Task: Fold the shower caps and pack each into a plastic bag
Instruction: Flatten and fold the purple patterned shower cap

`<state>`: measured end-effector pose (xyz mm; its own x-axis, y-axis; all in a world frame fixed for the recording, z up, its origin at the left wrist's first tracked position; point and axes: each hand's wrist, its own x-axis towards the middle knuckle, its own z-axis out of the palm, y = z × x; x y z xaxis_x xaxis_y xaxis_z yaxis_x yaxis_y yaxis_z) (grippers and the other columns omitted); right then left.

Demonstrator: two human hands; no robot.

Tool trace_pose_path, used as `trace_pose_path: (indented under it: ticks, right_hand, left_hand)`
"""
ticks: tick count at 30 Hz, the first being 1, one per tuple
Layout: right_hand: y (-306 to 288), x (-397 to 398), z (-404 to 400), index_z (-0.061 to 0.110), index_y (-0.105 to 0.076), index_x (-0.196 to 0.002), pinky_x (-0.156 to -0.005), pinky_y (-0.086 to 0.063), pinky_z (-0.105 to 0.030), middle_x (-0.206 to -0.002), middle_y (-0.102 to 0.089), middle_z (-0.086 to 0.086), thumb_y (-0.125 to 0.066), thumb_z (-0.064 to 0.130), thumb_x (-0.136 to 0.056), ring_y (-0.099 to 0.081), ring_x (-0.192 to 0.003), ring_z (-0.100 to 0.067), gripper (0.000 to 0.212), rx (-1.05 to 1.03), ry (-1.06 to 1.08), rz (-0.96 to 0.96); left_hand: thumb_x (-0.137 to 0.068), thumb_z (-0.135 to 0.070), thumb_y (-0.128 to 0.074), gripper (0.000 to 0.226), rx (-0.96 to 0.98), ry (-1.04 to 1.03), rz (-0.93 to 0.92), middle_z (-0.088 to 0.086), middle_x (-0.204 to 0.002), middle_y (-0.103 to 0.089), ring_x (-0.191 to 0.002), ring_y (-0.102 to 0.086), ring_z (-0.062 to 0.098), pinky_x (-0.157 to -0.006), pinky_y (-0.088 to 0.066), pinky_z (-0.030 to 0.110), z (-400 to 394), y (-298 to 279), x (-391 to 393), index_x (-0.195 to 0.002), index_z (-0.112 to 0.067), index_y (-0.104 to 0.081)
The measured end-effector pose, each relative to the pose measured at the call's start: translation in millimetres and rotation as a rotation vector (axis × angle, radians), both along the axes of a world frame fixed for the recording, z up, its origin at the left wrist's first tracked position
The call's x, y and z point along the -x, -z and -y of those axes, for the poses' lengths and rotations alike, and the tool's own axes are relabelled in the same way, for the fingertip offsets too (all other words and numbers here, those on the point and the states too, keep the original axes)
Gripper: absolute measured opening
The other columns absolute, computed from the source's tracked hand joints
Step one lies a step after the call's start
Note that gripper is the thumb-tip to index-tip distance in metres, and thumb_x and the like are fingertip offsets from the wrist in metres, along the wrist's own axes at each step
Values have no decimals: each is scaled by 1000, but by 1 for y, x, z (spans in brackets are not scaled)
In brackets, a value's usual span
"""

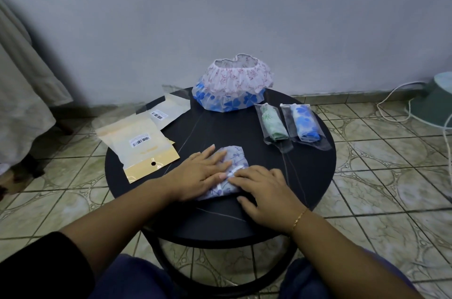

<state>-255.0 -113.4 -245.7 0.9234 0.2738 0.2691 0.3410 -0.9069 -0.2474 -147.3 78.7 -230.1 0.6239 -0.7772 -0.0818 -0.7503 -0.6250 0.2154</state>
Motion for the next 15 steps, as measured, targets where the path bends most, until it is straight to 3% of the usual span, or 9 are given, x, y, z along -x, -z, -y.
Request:
trace_pose_path:
  ticks: [2, 4, 6, 8, 12, 15]
  right_hand:
    - [1, 0, 0, 31, -58, -124, -83, -27, -32, -125, -55, 14, -30, 45, -81, -46, -118, -11, 53, 3, 3, -12]
    - [3, 2, -2, 30, -59, -123, -81, -28, -32, -123, -57, 13, -31, 43, -81, -49, -116, -13, 52, 15, 12, -5]
    - [3, 4, -4, 30, -61, -119, -78, -32, -32, -119, -59, 14, -35, 40, -81, -49, -111, -13, 47, 37, 40, 6]
    - [5, 7, -6, 32, -62, -116, -74, -40, -31, -115, -62, 15, -40, 39, -79, -47, -106, -10, 43, 62, 83, 40]
    - [11, 18, -15, 28, -55, -124, -76, -50, -36, -123, -62, 10, -39, 45, -82, -59, -109, -15, 48, 95, 186, 52]
    - [15, 29, -29, 31, -56, -125, -85, -51, -44, -126, -62, 7, -37, 49, -83, -60, -114, -17, 50, 150, 288, 22]
  left_hand:
    - [-92, -66, -12, 70, 119, 40, 269, -4, -155, -23, -144, -18, 17, -112, -23, 36, -4, -3, 6, -143, -27, -40]
    - [-97, -48, -35, 45, 242, 54, 515, 1, -131, -58, -122, -52, 22, -94, -40, 34, -9, -5, 23, -122, -23, -63]
    - [-95, -45, -40, 38, 280, 38, 613, -6, -108, -66, -102, -58, 17, -80, -38, 33, -17, -1, 42, -106, -26, -71]
    - [-96, -52, -32, 48, 233, -16, 600, -10, -101, -67, -95, -58, 14, -79, -35, 34, -24, 5, 56, -106, -27, -72]
    - [-95, -60, -18, 68, 57, -140, 510, -8, -107, -69, -95, -65, 15, -92, -33, 36, -22, 15, 77, -119, -20, -67]
    - [-95, -60, -16, 73, -8, -228, 468, 1, -124, -65, -110, -63, 19, -101, -29, 39, -16, 27, 97, -127, -13, -61]
